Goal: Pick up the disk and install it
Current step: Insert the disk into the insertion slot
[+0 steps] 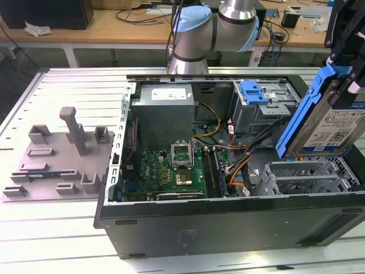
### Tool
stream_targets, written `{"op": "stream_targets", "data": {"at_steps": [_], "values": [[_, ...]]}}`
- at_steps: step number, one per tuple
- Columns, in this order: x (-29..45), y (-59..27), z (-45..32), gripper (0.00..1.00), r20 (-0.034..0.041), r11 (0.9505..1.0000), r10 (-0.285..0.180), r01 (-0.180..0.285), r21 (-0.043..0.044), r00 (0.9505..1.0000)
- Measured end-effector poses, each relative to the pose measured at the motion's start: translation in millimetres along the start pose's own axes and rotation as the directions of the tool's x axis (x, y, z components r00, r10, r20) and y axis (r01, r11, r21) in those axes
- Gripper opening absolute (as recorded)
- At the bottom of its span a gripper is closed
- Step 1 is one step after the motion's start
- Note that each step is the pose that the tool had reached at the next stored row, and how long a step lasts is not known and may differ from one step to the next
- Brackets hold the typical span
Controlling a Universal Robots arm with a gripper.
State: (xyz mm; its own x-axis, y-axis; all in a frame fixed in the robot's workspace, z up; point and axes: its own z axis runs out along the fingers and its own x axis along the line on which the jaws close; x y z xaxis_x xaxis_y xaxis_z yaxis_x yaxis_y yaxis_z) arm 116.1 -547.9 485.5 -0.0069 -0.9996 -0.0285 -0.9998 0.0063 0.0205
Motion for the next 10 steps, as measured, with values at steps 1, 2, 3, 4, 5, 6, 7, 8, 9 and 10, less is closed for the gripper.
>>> {"op": "stream_targets", "data": {"at_steps": [1, 2, 3, 4, 5, 6, 7, 8, 9, 10], "values": [[0.2, -0.3, 0.2, 0.36, -0.0003, 1.0000, 0.000, 0.000, 0.0000, 1.0000], [0.3, -0.5, 0.4, 0.36, -0.0003, 1.0000, -0.001, 0.001, 0.0000, 1.0000], [0.3, -0.6, 0.7, 0.36, -0.0002, 1.0000, -0.001, 0.001, 0.0000, 1.0000], [0.3, -0.8, 1.1, 0.36, -0.0002, 1.0000, -0.003, 0.003, 0.0000, 1.0000], [0.3, -1.0, 1.4, 0.36, -0.0002, 1.0000, -0.004, 0.004, 0.0000, 1.0000], [0.4, -1.1, 1.7, 0.36, -0.0001, 1.0000, -0.005, 0.005, 0.0000, 1.0000], [0.4, -1.2, 2.1, 0.36, -0.0002, 1.0000, -0.006, 0.006, 0.0000, 1.0000], [0.4, -1.2, 2.4, 0.36, -0.0002, 1.0000, -0.007, 0.007, 0.0001, 1.0000], [0.4, -1.3, 2.7, 0.36, -0.0002, 1.0000, -0.008, 0.008, 0.0001, 1.0000], [0.4, -1.3, 3.0, 0.36, -0.0002, 1.0000, -0.009, 0.009, 0.0001, 1.0000]]}}
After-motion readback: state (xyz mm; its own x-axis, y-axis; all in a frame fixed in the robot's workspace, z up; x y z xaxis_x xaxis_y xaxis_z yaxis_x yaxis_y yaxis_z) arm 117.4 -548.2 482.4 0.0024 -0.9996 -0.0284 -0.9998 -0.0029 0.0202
